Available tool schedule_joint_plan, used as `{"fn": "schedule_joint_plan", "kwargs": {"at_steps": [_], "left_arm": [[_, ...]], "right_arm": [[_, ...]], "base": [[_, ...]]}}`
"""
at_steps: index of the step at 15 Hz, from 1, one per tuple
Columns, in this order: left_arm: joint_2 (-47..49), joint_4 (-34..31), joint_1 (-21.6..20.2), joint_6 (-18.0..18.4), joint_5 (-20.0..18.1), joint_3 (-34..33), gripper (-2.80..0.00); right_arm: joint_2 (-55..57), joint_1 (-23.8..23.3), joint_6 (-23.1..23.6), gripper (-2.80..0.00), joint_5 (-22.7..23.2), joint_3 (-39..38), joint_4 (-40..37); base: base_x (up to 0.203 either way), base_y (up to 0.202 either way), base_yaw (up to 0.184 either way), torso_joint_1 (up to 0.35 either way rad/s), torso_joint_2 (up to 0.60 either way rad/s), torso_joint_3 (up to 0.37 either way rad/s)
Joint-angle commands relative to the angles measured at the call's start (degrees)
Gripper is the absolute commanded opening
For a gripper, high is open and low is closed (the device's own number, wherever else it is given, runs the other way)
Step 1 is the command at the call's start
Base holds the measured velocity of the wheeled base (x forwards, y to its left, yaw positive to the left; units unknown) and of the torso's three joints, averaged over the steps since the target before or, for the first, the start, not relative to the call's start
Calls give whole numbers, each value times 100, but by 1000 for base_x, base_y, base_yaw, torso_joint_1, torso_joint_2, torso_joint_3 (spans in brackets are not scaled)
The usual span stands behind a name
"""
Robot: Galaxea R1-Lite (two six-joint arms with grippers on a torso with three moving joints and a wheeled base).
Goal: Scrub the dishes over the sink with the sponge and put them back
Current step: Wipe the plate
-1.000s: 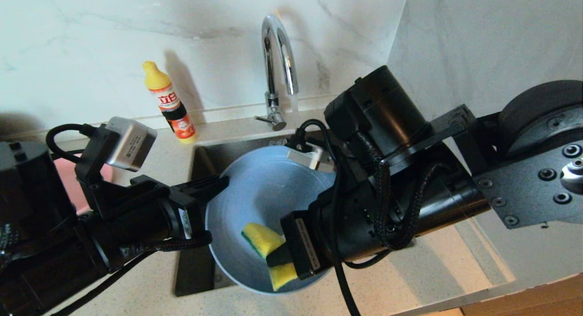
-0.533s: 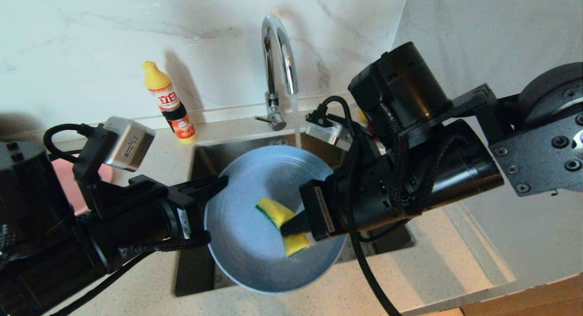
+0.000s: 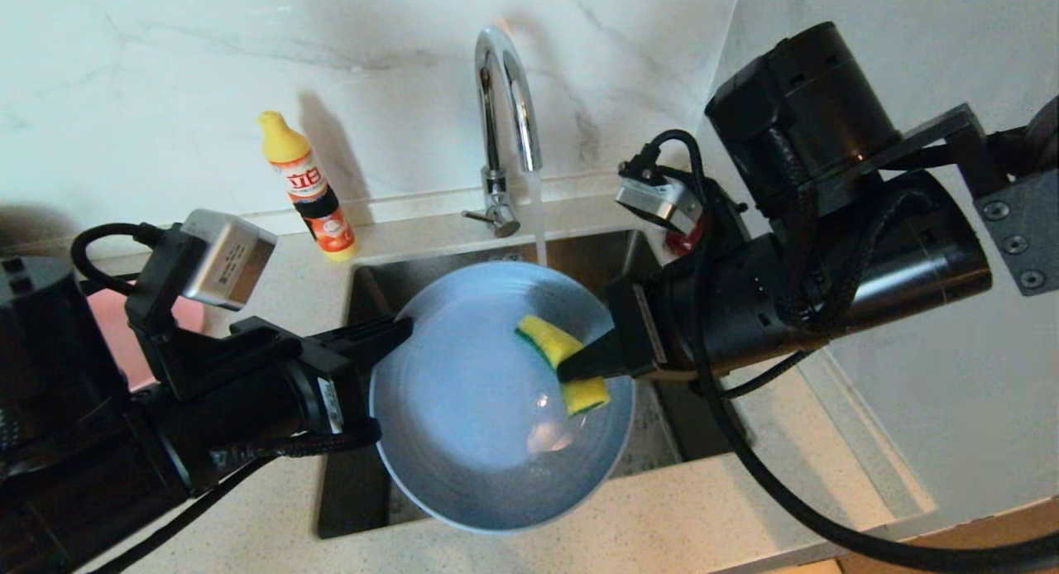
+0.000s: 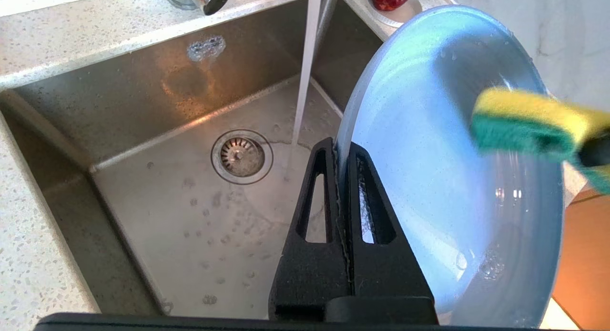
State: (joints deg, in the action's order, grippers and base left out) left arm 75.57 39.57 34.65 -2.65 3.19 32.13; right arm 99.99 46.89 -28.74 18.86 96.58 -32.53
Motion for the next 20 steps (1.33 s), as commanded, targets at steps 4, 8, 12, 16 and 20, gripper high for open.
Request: {"fn": "schedule_joint_plan", "kwargs": {"at_steps": [4,8,12,16,20], "left_arm": [[-16,24,-2,-34,15,48,-280],[-23,33,-8,-52,21,76,-280],[-7,33,-10,-61,23,144,-280],[54,33,-10,-61,23,144,-280],[63,11,-2,-52,15,166,-280]], "right_arm": [[-249,-13,-27,-280,21,-242,-211],[-267,67,-18,-280,37,-674,-170],[-24,379,-18,-280,33,-597,-140],[205,636,-18,-280,31,-378,-63],[401,744,-18,-280,39,-180,-52]], "base": [[0,0,0,0,0,0],[0,0,0,0,0,0],[0,0,0,0,0,0],[0,0,0,0,0,0],[0,0,0,0,0,0]]}}
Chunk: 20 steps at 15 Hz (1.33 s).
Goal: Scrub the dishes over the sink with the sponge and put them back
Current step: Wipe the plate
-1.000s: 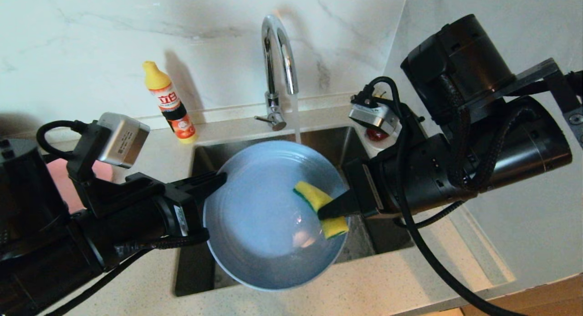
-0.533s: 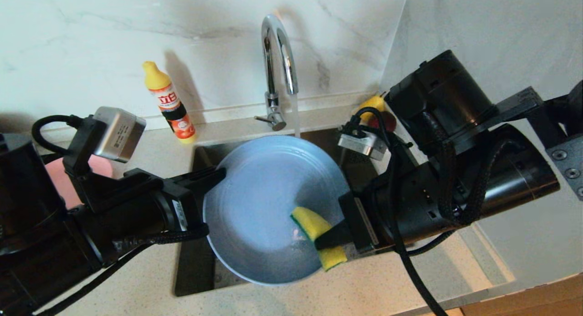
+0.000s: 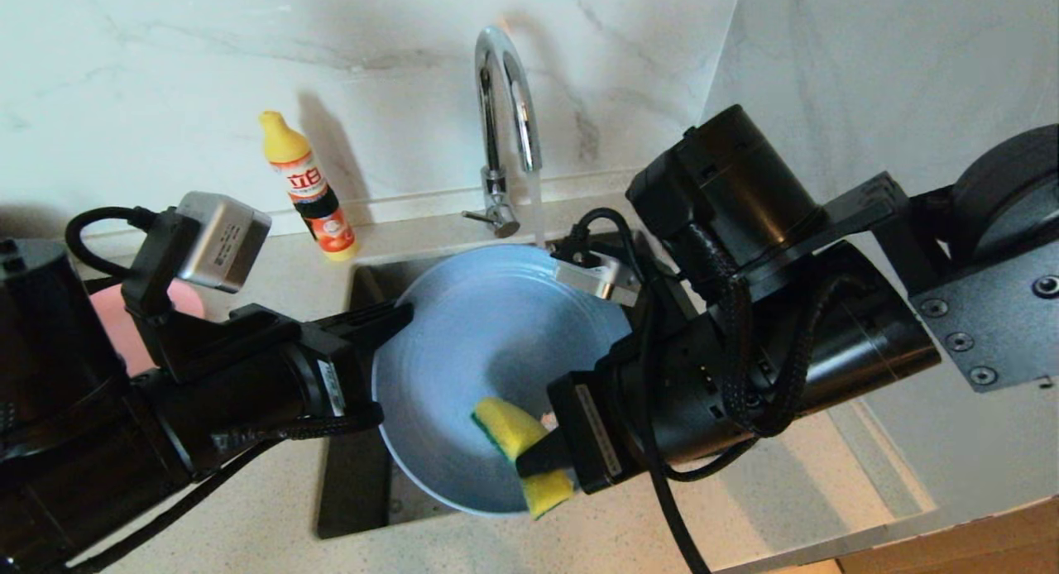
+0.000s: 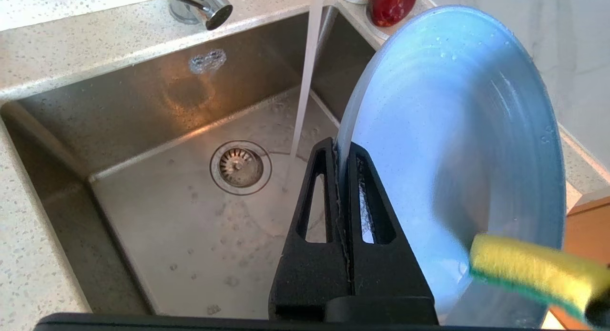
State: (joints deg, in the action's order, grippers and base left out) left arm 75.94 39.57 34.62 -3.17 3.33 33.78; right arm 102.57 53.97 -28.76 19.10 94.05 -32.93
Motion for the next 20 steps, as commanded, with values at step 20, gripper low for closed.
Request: {"fn": "schedule_joint_plan", "kwargs": {"at_steps": [20], "left_arm": [[-9,33,10,9,1,-223,-280]], "right_arm": [[504,-574,-38,-280,6,1505,-280]], "base": [[0,0,0,0,0,0]]}}
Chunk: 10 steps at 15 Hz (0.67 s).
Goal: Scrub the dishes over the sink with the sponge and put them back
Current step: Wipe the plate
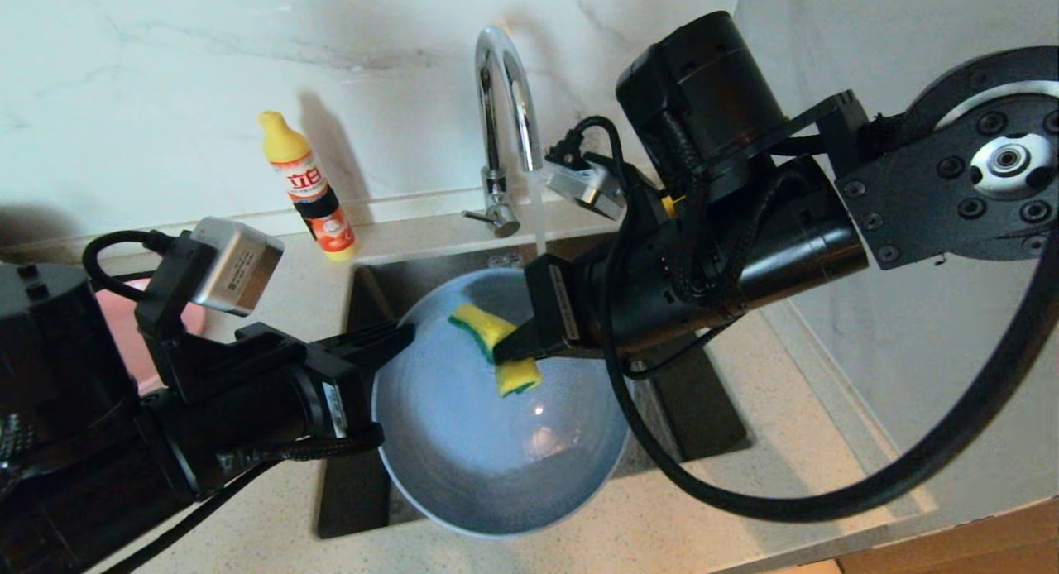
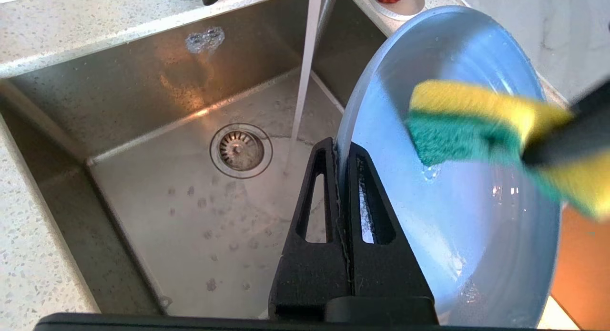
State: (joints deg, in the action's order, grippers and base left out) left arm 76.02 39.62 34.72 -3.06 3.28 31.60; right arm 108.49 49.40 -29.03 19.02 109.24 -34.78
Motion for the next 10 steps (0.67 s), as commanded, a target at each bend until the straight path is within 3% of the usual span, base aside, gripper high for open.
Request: {"fn": "schedule_joint_plan", "kwargs": {"at_steps": [1,10], "left_arm": [[-32,28,0,-2,11,4,-280],[-70,28,-9,-10,15,31,-280]], "right_arm": [[-130,-185,-7,-280,14,-28,-176],[-667,-343,2,-280,23,-719,-205]], "base": [[0,0,0,0,0,0],[0,0,0,0,0,0]]}}
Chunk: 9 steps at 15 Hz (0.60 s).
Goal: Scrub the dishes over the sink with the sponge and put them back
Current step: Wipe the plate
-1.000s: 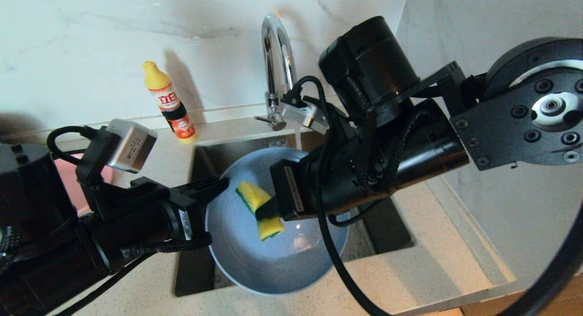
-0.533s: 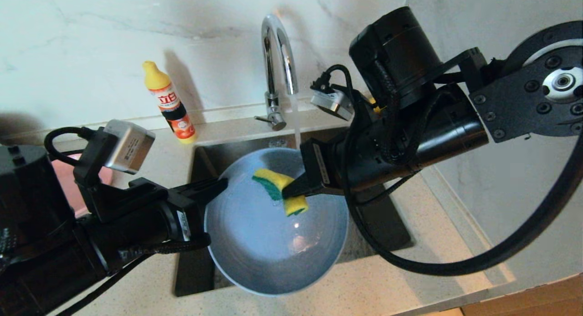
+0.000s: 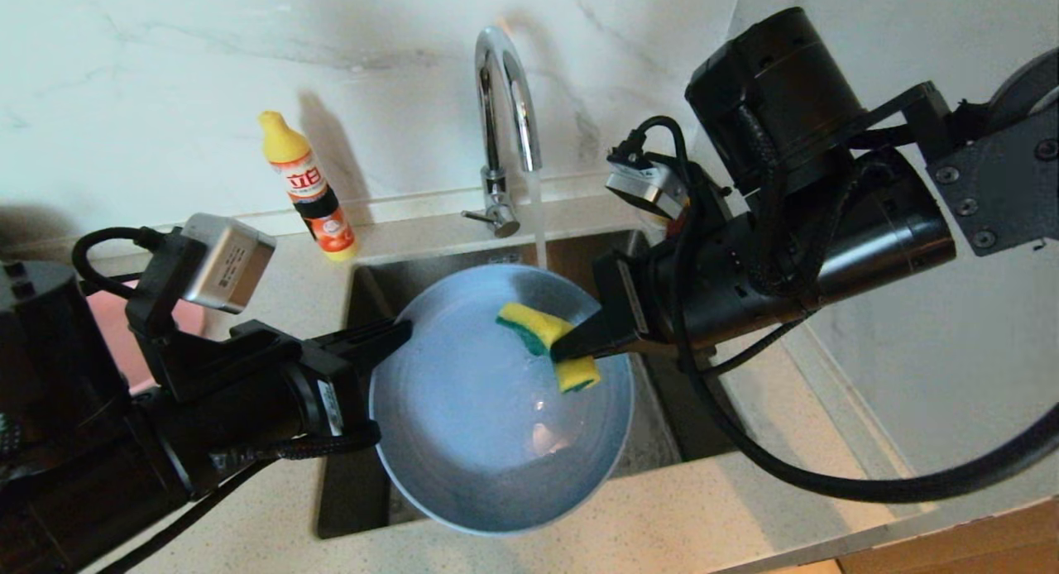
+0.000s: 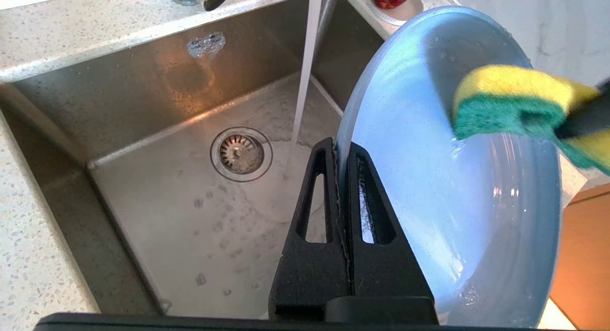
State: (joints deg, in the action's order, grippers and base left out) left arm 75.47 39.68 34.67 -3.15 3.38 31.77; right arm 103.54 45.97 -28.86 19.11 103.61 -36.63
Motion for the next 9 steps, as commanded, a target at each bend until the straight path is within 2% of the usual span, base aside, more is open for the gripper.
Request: {"fn": "schedule_joint_plan", "kwargs": {"at_steps": [1,6,9], "left_arm": [[-15,23,-4,-10,5,28,-280],[-15,23,-4,-36,102,66,-280],[-15,23,-4,-54,128,82,-280]], "right_arm": [[-238,0,-15,-280,14,-280,-19],[-513,62,0,-280,23,-1080,12],[-503,183,11,-280,40,-1244,25]], "base": [[0,0,0,0,0,0],[0,0,0,0,0,0],[0,0,0,0,0,0]]}}
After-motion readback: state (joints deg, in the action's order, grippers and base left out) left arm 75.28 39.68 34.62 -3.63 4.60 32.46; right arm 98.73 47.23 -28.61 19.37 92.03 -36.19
